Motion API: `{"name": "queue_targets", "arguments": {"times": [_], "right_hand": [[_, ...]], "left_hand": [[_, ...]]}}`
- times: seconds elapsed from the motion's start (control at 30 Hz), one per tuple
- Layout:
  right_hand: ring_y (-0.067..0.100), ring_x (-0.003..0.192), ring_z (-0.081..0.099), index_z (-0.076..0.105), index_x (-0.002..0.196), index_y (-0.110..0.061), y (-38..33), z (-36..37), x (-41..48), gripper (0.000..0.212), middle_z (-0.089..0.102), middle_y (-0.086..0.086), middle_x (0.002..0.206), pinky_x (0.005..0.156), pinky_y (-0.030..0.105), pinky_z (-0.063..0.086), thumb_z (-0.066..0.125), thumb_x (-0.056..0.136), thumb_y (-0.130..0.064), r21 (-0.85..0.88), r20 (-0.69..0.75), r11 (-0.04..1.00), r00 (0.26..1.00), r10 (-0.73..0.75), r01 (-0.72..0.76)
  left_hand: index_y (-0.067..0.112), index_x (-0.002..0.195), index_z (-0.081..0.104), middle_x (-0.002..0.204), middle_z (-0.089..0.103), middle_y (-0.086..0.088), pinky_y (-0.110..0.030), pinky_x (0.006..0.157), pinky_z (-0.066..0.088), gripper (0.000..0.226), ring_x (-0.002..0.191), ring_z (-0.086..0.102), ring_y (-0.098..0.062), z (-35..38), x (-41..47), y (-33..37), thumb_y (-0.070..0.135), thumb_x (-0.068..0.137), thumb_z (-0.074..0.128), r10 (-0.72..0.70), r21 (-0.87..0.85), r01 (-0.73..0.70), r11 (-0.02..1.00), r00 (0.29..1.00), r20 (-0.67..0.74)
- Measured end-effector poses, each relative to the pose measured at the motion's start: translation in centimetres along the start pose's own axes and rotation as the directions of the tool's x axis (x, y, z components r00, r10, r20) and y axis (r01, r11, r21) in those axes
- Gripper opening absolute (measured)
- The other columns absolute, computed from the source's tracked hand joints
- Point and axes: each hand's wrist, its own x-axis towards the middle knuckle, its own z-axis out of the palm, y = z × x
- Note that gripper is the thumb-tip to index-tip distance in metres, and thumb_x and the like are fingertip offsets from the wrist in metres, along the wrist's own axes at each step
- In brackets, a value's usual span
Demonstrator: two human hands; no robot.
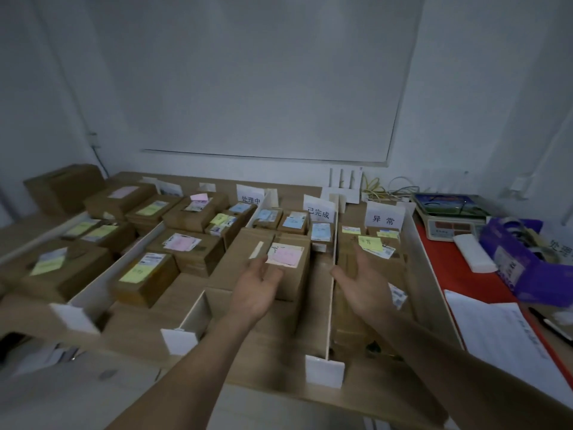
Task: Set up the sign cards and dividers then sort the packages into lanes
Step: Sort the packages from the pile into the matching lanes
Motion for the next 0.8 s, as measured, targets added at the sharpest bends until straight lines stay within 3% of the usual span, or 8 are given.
{"name": "queue_targets", "arguments": {"times": [0.1,0.27,0.4,0.53,0.67,0.8], "right_hand": [[0.025,0.147,0.035,0.019,0.156,-0.038,-3.5,3.3,-1.0,0.095,0.034,-0.003,0.162,0.114,0.054,0.037,0.041,0.074,-0.082,-0.116,-0.035,0.989,0.995,-0.095,0.091],[0.024,0.153,0.022,0.014,0.161,-0.029,-10.0,9.6,-3.2,0.084,0.021,-0.001,0.168,0.121,0.050,0.027,0.047,0.093,-0.067,-0.226,-0.042,0.961,0.984,-0.174,0.161],[0.026,0.153,0.022,0.012,0.162,-0.030,-15.9,15.7,-4.4,0.083,0.022,0.002,0.167,0.121,0.048,0.025,0.045,0.094,-0.066,-0.164,0.001,0.969,0.982,-0.189,0.187],[0.028,0.152,0.026,0.009,0.161,-0.035,-21.6,21.0,-5.4,0.084,0.021,0.001,0.168,0.120,0.055,0.027,0.044,0.093,-0.070,-0.131,0.059,0.958,0.967,-0.248,0.254],[0.029,0.150,0.030,0.002,0.156,-0.044,-26.4,25.7,-4.9,0.092,0.019,0.000,0.168,0.116,0.060,0.033,0.032,0.080,-0.086,-0.099,0.117,0.947,0.948,-0.295,0.307],[0.024,0.155,0.017,0.008,0.160,-0.034,-30.3,30.3,-3.1,0.082,0.011,-0.001,0.170,0.121,0.056,0.025,0.043,0.094,-0.068,-0.119,0.176,0.914,0.915,-0.364,0.387]], "left_hand": [[0.027,0.151,0.040,0.162,0.025,-0.001,-0.039,0.116,0.030,0.059,0.145,0.032,-0.025,-4.4,0.3,-2.1,0.048,0.098,0.053,0.068,0.113,-0.067,0.991,0.998,-0.005],[0.032,0.152,0.037,0.163,0.020,0.004,-0.049,0.118,0.032,0.062,0.146,0.030,-0.024,-12.9,1.3,-6.1,0.052,0.096,0.053,0.123,0.161,-0.123,0.979,0.992,0.011],[0.031,0.150,0.041,0.163,0.021,0.000,-0.039,0.119,0.027,0.061,0.148,0.026,-0.023,-20.1,2.1,-9.7,0.053,0.094,0.055,0.163,0.223,-0.146,0.964,0.985,-0.060],[0.032,0.150,0.041,0.163,0.022,0.001,-0.043,0.119,0.030,0.061,0.148,0.027,-0.024,-26.6,3.2,-12.8,0.053,0.094,0.056,0.138,0.230,-0.111,0.967,0.985,-0.105],[0.034,0.148,0.042,0.162,0.024,0.002,-0.044,0.116,0.035,0.059,0.145,0.033,-0.024,-32.2,4.6,-15.6,0.055,0.094,0.055,0.115,0.216,-0.081,0.973,0.982,-0.150],[0.034,0.146,0.044,0.161,0.024,0.002,-0.045,0.116,0.035,0.061,0.144,0.033,-0.023,-36.9,7.0,-18.8,0.059,0.091,0.054,0.062,0.218,-0.017,0.976,0.978,-0.201]]}}
